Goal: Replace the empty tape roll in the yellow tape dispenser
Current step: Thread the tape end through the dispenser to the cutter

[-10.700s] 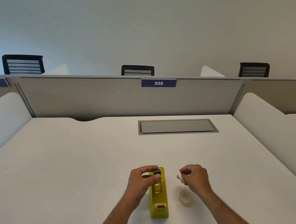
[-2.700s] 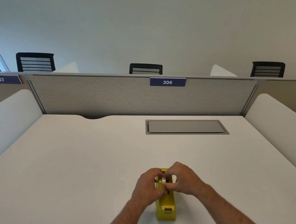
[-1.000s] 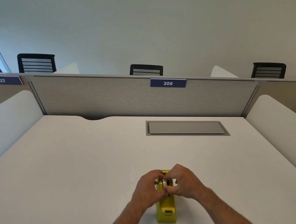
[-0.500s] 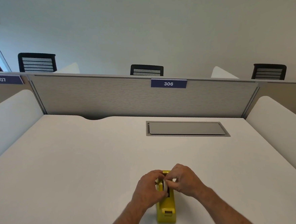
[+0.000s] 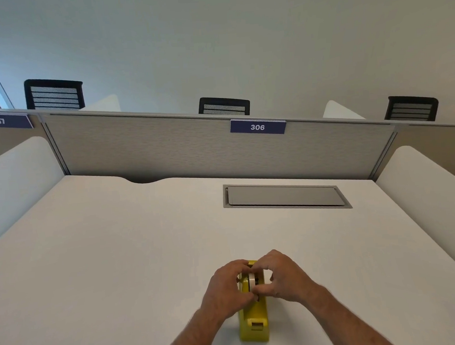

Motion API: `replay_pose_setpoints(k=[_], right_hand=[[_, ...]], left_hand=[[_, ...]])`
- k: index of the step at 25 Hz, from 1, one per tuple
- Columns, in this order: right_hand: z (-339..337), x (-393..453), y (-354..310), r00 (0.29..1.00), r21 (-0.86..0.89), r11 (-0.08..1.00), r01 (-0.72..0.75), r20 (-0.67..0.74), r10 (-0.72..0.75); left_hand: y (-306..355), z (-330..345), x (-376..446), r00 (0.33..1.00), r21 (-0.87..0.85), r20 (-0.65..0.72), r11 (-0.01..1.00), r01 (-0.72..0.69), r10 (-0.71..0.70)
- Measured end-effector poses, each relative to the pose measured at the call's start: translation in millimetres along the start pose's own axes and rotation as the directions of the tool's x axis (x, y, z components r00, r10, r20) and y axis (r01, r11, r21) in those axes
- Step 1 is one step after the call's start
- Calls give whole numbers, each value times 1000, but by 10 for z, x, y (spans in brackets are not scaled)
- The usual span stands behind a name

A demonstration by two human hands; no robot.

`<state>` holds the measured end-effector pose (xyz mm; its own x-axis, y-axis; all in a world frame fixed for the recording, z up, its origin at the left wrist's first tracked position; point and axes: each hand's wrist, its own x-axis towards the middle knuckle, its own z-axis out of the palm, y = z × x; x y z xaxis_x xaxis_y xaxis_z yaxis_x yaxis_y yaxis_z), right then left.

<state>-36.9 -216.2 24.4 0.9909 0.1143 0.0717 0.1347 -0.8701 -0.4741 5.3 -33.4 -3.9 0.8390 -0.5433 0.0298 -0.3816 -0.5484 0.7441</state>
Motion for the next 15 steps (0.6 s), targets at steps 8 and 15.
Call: replay_pose_setpoints(k=[8, 15], right_hand=[[44, -31, 3, 997, -28, 997, 66, -28, -67], [23, 8, -25, 998, 11, 998, 54, -42, -54]], left_hand=[[45, -16, -6, 1000, 9, -6, 1000, 19, -19], [57, -18, -10, 999, 9, -2, 999, 35, -35]])
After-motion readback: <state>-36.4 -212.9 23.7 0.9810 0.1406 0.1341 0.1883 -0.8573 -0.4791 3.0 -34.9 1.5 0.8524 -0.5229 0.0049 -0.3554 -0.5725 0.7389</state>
